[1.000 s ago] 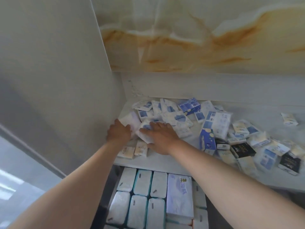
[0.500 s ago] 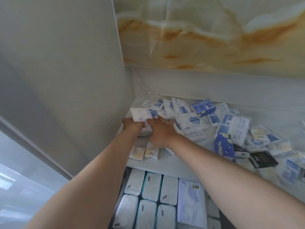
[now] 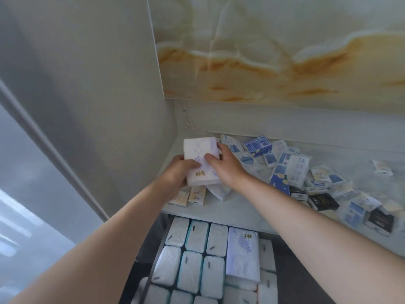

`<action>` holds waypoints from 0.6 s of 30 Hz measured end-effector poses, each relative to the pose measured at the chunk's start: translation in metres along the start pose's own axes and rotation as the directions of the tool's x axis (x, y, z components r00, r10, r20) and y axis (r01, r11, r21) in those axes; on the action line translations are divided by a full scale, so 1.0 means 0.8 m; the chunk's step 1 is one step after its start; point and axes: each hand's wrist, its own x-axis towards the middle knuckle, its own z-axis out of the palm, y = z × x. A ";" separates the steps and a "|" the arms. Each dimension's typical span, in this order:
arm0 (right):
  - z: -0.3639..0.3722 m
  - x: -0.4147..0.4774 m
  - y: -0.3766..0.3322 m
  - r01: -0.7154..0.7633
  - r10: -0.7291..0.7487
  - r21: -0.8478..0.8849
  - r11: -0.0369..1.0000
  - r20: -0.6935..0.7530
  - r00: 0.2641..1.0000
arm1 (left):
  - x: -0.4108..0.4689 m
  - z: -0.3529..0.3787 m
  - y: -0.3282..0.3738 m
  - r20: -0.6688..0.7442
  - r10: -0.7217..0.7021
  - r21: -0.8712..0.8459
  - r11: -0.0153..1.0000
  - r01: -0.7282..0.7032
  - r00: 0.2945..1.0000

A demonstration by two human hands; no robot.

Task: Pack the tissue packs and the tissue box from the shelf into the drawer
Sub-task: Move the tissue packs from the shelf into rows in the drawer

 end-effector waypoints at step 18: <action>-0.073 -0.246 0.146 -0.546 0.597 -0.243 0.802 0.356 0.719 | -0.141 0.093 -0.159 0.354 -0.399 0.829 0.552 -0.087 0.846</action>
